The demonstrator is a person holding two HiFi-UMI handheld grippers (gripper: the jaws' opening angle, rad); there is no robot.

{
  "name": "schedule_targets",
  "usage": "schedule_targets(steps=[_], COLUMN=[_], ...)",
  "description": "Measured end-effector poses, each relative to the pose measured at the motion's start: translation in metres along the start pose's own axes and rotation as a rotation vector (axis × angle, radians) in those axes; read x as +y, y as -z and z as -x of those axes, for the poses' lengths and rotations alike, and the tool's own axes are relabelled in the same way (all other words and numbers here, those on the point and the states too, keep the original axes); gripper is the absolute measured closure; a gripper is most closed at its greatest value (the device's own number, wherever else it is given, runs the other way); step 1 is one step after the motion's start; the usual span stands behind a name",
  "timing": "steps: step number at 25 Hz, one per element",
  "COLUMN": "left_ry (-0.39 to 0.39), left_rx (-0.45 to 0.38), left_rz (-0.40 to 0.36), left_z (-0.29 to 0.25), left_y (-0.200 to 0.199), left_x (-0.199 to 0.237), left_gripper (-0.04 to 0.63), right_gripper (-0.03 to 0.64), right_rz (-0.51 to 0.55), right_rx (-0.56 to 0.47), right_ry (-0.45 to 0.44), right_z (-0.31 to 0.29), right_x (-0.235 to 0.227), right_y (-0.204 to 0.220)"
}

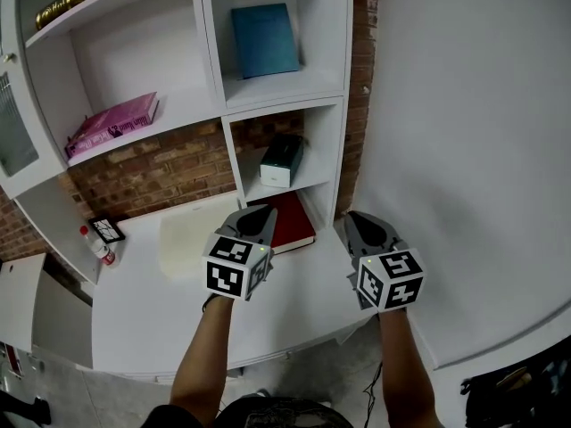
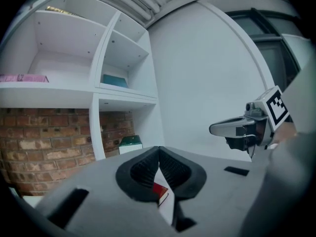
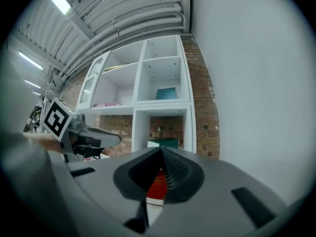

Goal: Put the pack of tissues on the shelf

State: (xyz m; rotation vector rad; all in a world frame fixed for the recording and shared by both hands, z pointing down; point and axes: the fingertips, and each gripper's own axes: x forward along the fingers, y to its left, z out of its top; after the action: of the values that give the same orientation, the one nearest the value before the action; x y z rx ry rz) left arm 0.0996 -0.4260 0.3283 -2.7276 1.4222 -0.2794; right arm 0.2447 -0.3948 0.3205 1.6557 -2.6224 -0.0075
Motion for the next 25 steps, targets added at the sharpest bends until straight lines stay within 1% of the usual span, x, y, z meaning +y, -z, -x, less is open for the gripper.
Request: schedule_targets(steps=[8,13,18,25], left_ry=[0.051,0.047,0.026,0.024], left_rx=[-0.007,-0.013,-0.011,-0.02], left_rz=[0.045,0.057,0.071,0.061], left_z=[0.025,0.035,0.043,0.047], left_y=[0.015,0.021,0.027,0.023], left_x=[0.019,0.031,0.039,0.039], left_gripper=[0.591,0.591,0.591,0.59], right_gripper=[0.614,0.614,0.614,0.614], right_rz=[0.0,0.011,0.018,0.022], right_rx=[0.017,0.02,0.03,0.036], right_ry=[0.039,0.059,0.067,0.062], right_z=[-0.001,-0.002,-0.001,0.0], right_x=[0.022,0.032,0.038,0.045], right_y=[0.005,0.005,0.007,0.007])
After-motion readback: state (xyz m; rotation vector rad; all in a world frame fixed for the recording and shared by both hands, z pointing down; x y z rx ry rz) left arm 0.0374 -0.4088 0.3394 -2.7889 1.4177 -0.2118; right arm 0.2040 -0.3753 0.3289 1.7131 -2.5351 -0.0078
